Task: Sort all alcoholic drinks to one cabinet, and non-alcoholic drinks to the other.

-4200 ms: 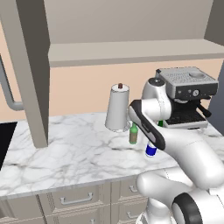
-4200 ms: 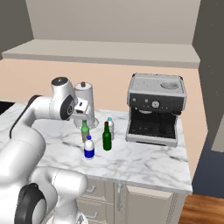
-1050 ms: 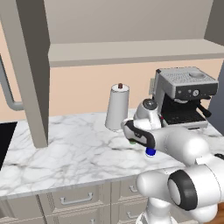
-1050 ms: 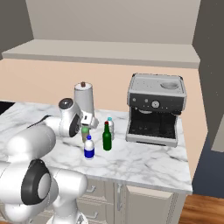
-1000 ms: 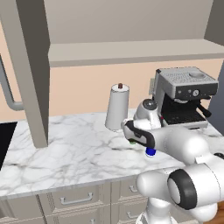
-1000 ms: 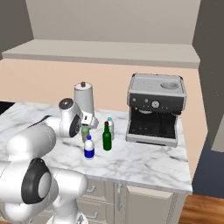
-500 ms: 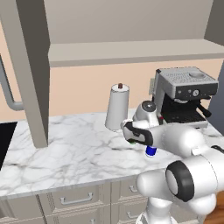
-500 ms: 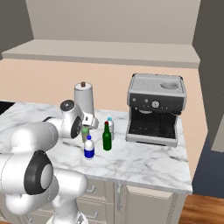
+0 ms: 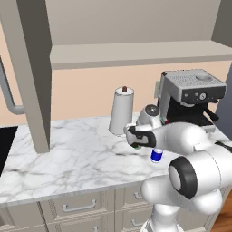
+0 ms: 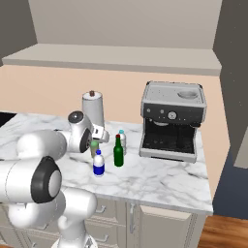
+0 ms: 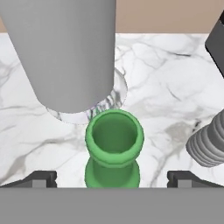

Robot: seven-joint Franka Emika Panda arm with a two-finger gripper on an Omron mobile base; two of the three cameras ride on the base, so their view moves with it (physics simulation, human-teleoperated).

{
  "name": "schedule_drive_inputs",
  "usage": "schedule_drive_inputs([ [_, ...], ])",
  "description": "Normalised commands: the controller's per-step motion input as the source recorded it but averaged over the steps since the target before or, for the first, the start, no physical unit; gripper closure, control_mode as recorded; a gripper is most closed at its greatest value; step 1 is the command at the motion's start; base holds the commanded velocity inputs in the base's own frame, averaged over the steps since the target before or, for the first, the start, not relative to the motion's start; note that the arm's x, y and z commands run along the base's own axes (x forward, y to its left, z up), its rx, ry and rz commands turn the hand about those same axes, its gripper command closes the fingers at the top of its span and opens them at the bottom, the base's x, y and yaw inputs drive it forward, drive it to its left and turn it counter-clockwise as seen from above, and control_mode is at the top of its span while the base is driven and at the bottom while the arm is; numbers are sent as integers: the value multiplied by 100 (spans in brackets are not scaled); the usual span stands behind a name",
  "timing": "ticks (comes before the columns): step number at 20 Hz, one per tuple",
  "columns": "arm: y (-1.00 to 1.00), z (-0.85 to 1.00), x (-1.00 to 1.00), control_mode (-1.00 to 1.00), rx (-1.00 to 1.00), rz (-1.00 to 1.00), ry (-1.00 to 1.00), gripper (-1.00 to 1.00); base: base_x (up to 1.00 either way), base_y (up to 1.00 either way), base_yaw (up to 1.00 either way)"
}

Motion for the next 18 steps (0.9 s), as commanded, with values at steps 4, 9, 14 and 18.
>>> schedule_drive_inputs([
  [4,0,-7,11,-100,0,0,0,-100,0,0,0],
  [9,0,-7,7,-100,0,0,0,-100,0,0,0],
  [14,0,-9,7,-100,0,0,-4,-100,0,0,0],
  [18,0,-6,5,-100,0,0,-6,-100,0,0,0],
])
